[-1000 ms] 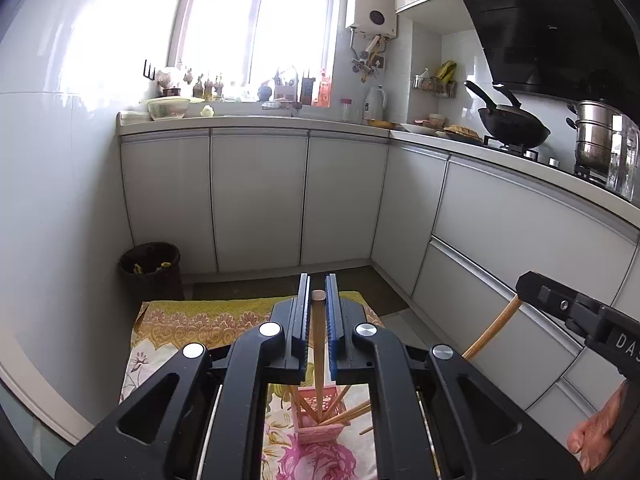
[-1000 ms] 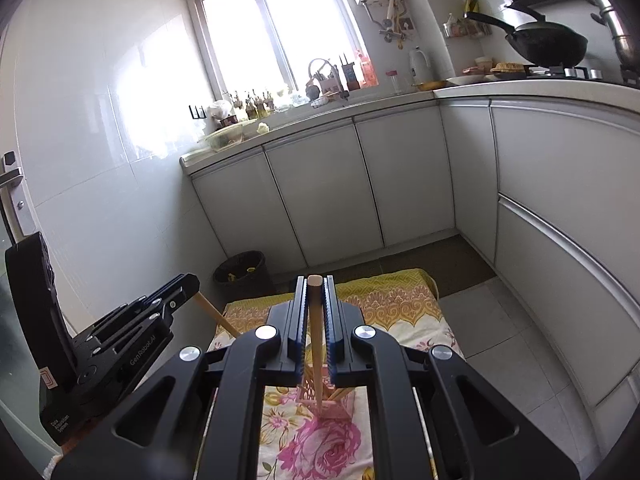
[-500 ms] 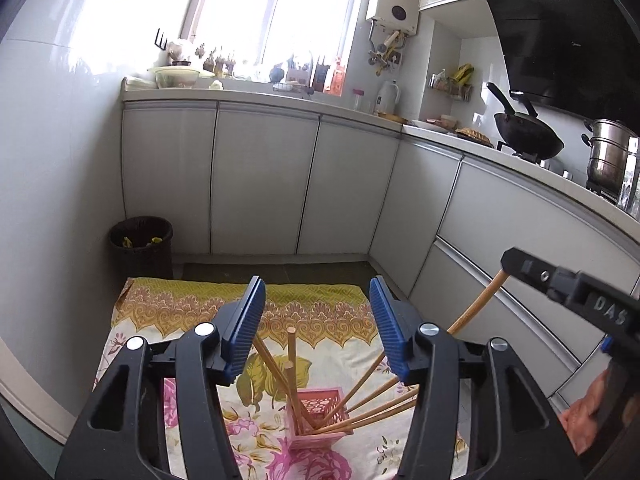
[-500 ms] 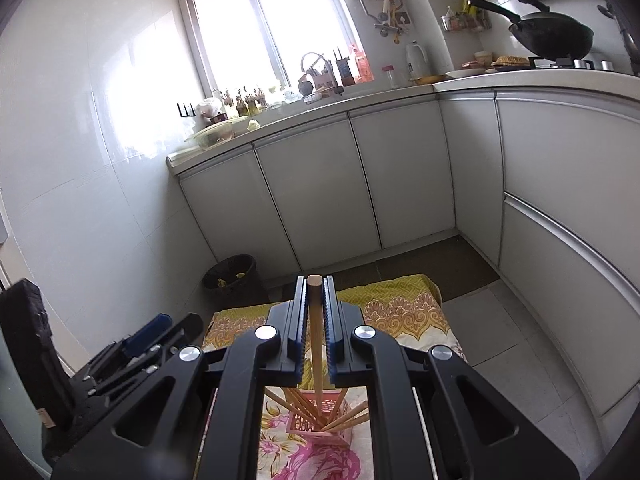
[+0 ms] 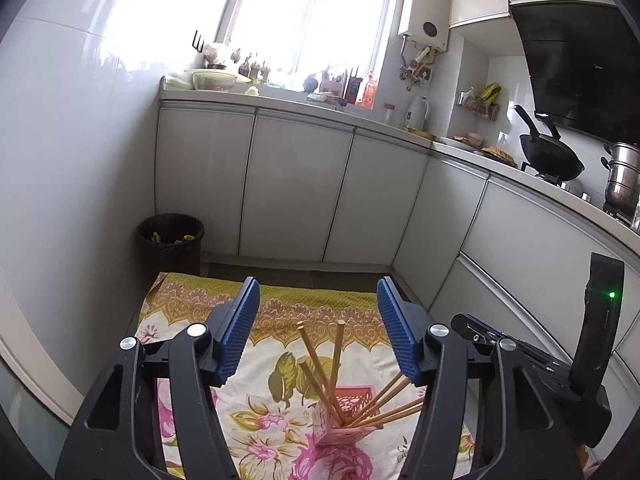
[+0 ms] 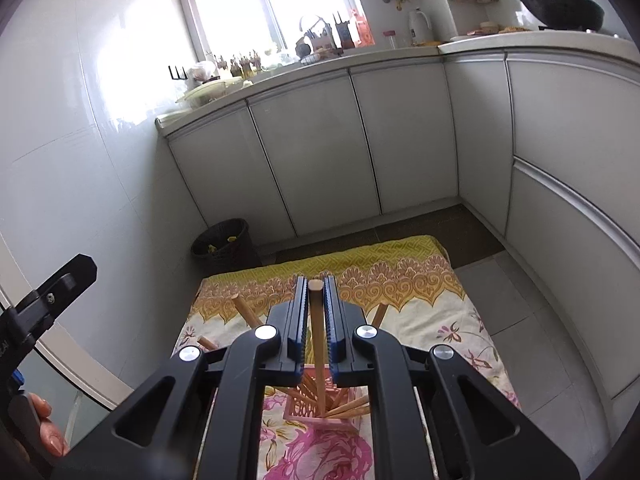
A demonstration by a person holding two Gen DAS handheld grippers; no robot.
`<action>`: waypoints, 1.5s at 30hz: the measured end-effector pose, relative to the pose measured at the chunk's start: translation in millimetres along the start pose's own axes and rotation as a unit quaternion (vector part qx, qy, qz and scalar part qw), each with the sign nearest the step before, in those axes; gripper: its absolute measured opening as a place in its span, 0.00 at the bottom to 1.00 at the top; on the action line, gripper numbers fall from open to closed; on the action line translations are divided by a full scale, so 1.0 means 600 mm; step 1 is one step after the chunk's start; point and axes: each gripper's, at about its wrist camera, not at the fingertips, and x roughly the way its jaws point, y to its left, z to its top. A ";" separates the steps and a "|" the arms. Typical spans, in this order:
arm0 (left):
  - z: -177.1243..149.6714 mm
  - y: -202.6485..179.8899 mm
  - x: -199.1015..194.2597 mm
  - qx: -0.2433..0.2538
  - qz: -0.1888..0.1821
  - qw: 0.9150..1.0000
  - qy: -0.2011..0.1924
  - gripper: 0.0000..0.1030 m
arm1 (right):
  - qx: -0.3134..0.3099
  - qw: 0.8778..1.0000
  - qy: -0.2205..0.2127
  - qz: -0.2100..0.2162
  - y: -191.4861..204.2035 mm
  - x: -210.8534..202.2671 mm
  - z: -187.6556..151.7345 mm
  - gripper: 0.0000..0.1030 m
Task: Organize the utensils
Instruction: 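Lower the right tool's chopstick into the pink holder and open both tools, then move both open tools down toward the two black chopsticks on the cover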
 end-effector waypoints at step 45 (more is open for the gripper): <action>-0.400 -0.195 0.025 0.285 -0.031 0.873 0.394 0.75 | 0.191 0.966 0.133 -0.112 -0.239 -0.321 -0.383 0.93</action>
